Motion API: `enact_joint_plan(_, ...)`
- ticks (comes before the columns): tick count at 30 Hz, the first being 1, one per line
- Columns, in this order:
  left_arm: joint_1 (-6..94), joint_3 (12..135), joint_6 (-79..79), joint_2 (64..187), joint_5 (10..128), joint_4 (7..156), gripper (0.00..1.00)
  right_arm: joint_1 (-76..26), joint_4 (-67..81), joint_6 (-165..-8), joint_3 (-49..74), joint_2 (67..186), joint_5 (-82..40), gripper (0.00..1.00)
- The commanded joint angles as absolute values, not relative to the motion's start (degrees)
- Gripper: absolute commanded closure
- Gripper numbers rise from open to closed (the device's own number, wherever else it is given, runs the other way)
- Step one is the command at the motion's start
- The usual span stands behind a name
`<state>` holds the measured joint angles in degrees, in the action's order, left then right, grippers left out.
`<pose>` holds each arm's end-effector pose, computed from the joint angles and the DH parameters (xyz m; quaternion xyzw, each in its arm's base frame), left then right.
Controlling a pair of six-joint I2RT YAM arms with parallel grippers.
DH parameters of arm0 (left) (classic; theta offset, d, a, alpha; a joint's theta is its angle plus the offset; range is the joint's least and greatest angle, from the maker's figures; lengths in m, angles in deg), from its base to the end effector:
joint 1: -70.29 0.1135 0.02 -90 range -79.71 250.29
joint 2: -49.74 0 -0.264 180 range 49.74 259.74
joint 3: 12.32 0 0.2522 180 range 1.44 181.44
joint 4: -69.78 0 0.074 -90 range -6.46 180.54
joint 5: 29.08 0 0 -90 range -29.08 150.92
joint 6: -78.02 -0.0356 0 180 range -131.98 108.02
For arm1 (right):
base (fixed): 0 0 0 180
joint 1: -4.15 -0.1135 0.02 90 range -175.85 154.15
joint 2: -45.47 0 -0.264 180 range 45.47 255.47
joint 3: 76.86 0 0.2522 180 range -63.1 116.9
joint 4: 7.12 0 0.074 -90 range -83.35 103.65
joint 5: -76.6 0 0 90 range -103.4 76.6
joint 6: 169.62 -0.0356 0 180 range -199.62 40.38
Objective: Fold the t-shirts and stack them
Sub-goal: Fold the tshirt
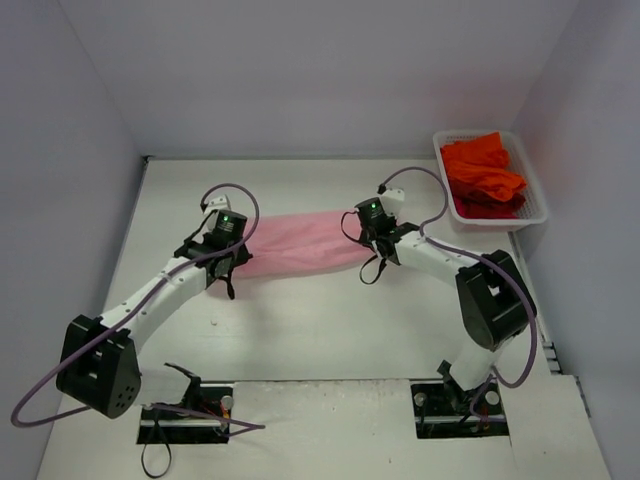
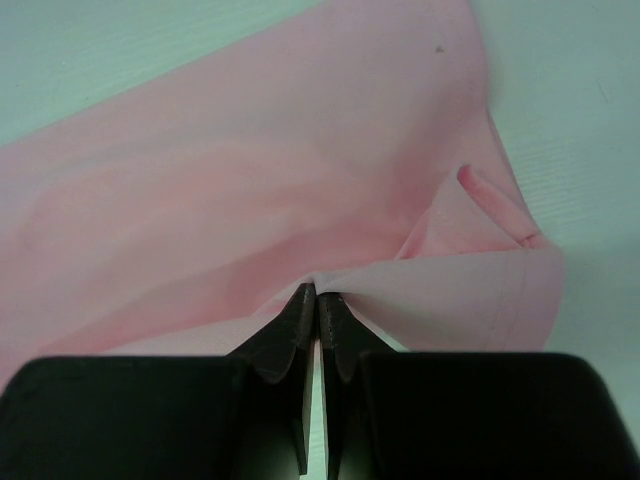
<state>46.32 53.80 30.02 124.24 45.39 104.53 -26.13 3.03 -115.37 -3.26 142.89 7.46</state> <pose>0.2579 -0.1042 0.2571 -0.1955 0.8894 -0.1106 0.3980 0.3292 0.1775 0.2135 0.1264 0.8632 0.1177 0.4744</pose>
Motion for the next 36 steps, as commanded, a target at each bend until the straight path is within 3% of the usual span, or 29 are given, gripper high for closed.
enact_joint_plan(1,47.35,57.68,27.58,125.06,46.15,103.58,1.0,-25.64,1.28,-114.42,0.18,143.29,8.31,1.0)
enact_joint_plan(36,51.83,63.75,23.09,133.06,50.46,100.76,1.0,-20.99,1.28,-111.96,5.72,146.28,6.82,1.0)
